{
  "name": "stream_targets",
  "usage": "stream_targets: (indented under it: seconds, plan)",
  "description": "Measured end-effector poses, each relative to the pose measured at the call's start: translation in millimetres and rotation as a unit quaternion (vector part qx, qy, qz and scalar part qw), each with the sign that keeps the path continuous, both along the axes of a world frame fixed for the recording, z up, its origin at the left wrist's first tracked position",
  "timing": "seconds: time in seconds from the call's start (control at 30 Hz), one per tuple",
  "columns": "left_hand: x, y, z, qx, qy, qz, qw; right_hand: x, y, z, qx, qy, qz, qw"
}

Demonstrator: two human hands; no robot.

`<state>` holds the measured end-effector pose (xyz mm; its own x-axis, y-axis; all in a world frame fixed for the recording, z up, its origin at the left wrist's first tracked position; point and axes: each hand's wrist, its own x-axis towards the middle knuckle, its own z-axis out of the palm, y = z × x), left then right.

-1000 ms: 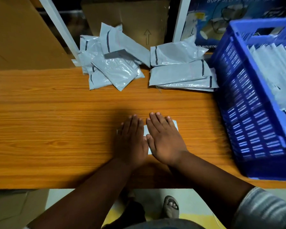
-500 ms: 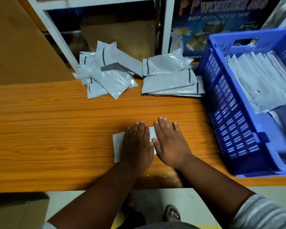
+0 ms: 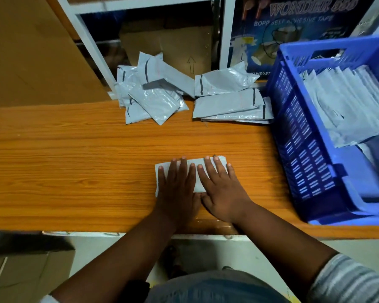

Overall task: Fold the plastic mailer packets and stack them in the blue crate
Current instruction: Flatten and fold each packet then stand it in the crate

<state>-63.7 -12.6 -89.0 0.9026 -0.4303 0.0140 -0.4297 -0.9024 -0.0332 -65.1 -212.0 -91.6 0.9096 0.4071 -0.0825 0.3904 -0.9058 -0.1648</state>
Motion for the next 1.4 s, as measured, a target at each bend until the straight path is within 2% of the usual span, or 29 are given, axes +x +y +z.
stream_targets:
  seconds: [0.13,0.27,0.33,0.4,0.5,0.6,0.7,0.83,0.9,1.0,1.1,1.23,1.27,1.4]
  plan:
    - [-6.4,12.0,-24.5,-0.013,0.001,-0.003,1.000,10.5,0.9,-0.6,-0.029,0.077,0.004,0.997]
    - [-0.3,11.2,-19.2,-0.012,0.034,-0.014,0.999,28.9,1.7,27.1,-0.085,0.165,0.011,0.982]
    - [3.8,11.3,-12.1,-0.018,0.071,-0.017,0.997,38.1,2.6,37.9,-0.083,0.146,0.010,0.986]
    - [7.3,16.1,0.0,-0.029,0.103,-0.012,0.994,34.0,5.3,36.2,-0.061,0.078,0.019,0.995]
    - [0.4,34.1,1.5,-0.071,0.027,-0.023,0.997,9.0,12.9,8.9,-0.050,0.028,0.045,0.997]
    - [-15.5,53.5,-19.0,-0.081,-0.026,-0.060,0.995,7.5,16.7,-2.3,-0.046,0.044,0.037,0.997]
    - [-10.5,55.3,-20.0,-0.061,0.004,-0.063,0.996,22.0,17.2,2.7,-0.063,0.050,0.038,0.996]
    - [11.6,46.8,0.7,-0.023,0.033,0.003,0.999,36.4,22.3,14.1,-0.069,0.028,0.021,0.997]
    - [17.4,49.4,7.3,-0.038,0.032,0.046,0.998,42.8,30.8,22.4,-0.075,0.011,0.008,0.997]
    - [12.1,58.6,2.4,-0.048,0.036,0.054,0.997,43.2,55.7,28.2,-0.047,0.009,0.045,0.998]
    - [2.7,64.9,-6.4,-0.021,0.052,0.044,0.997,38.8,77.0,23.8,-0.051,0.042,0.078,0.995]
    - [4.0,66.6,-7.0,-0.049,0.045,0.038,0.997,46.4,73.5,30.1,-0.060,0.100,0.076,0.990]
    - [7.0,67.4,-4.5,-0.070,0.039,0.033,0.996,52.5,70.6,36.0,-0.042,0.094,0.080,0.991]
    - [31.8,58.2,6.1,-0.132,0.018,0.038,0.990,77.5,65.6,44.4,0.017,-0.023,0.096,0.995]
